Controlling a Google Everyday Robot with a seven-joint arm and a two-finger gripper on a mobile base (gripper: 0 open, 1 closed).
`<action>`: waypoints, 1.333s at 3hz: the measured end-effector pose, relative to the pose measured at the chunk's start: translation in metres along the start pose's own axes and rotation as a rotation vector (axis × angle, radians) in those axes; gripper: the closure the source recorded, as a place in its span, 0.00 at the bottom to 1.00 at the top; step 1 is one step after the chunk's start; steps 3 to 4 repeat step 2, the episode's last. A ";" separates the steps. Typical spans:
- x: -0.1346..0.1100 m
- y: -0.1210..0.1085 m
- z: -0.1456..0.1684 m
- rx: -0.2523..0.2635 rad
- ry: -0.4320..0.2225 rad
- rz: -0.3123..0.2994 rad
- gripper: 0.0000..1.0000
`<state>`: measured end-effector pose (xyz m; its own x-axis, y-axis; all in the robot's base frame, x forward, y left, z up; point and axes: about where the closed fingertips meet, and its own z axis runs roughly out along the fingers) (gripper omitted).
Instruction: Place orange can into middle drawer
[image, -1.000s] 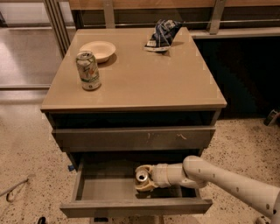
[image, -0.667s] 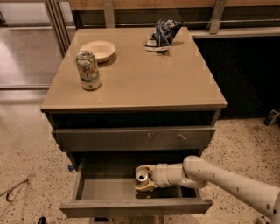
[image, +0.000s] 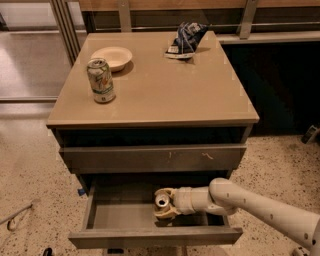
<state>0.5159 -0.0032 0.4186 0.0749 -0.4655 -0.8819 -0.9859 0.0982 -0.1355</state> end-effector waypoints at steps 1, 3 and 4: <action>0.000 0.000 0.000 0.000 0.000 0.000 0.00; 0.000 0.000 0.000 0.000 0.000 0.000 0.00; 0.000 0.000 0.000 0.000 0.000 0.000 0.00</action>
Offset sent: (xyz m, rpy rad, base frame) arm 0.0000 0.0000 0.0000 0.0000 0.0000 0.0000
